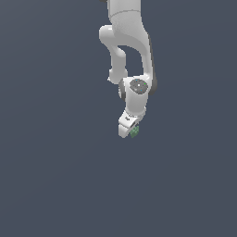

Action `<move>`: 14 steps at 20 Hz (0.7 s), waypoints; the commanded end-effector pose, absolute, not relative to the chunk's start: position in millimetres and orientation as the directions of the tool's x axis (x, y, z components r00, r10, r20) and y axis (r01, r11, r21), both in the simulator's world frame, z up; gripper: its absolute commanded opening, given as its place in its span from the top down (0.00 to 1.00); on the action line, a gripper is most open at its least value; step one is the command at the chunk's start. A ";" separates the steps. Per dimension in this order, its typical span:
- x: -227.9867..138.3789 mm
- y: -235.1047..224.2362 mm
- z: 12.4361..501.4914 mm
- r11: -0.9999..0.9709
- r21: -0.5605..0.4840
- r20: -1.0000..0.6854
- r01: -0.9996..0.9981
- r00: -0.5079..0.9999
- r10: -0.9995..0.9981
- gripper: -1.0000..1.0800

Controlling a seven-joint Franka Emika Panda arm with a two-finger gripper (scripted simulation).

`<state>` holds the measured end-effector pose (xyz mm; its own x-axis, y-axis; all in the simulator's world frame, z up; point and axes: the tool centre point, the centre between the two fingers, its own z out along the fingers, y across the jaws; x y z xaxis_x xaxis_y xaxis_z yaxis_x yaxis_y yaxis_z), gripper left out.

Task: Pick up the object and move it to a goal position.

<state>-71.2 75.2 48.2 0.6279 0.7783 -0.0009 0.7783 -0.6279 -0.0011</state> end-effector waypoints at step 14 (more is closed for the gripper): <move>-69.9 75.5 47.6 -0.628 0.001 0.001 0.778 0.628 0.778 1.00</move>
<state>-70.3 75.3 46.8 0.6277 0.7785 0.0003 0.7785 -0.6277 0.0006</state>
